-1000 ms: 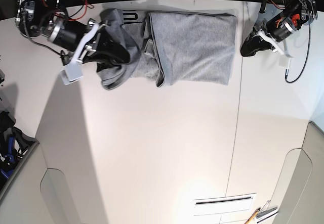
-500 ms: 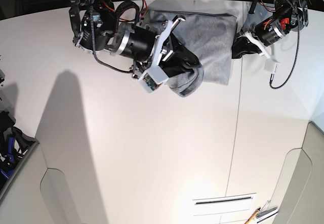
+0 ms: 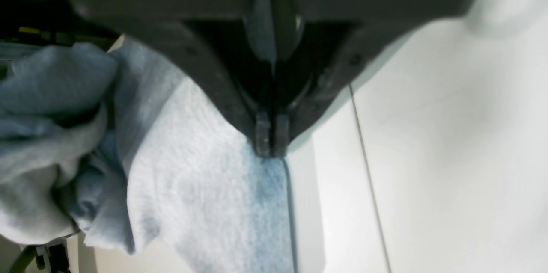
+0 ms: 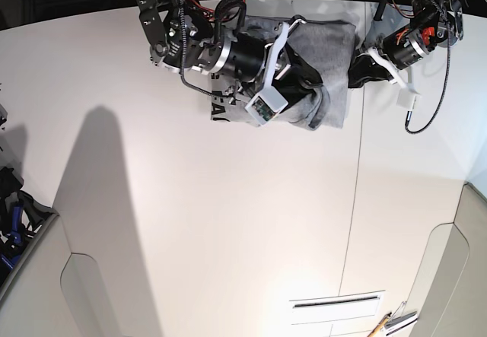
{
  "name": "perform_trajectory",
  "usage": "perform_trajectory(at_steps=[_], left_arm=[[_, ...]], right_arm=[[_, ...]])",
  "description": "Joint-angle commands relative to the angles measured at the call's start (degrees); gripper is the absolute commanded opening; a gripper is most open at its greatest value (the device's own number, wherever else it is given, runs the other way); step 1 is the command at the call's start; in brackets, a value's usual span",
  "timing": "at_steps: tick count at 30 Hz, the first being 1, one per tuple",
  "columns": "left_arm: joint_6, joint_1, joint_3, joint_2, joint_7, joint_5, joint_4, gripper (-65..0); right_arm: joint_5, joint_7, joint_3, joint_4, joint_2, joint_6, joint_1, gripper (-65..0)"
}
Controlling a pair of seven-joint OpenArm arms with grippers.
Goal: Fold the T-shirt properly
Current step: 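Lay the collar end onto the folded stack and open the right gripper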
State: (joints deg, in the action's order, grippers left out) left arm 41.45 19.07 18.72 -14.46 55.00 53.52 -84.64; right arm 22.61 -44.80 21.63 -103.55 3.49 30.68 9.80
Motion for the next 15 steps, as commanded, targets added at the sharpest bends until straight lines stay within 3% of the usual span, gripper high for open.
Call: perform_trajectory(at_steps=[1,7,15], left_arm=[[-1.45,0.96,-0.81,0.48,3.93,-1.88,0.81,-65.0],[-1.45,0.98,-0.81,0.48,3.93,-1.9,0.81,-65.0],[-1.45,0.96,-0.81,0.46,3.93,-1.88,0.81,-65.0]], right_arm=[[1.4,1.77,0.2,-0.61,1.22,0.59,-1.44,-65.0],[2.25,1.73,0.26,0.48,3.28,0.59,-4.74,-65.0],[2.27,1.29,0.26,0.48,3.39,0.59,-5.33,-64.3]])
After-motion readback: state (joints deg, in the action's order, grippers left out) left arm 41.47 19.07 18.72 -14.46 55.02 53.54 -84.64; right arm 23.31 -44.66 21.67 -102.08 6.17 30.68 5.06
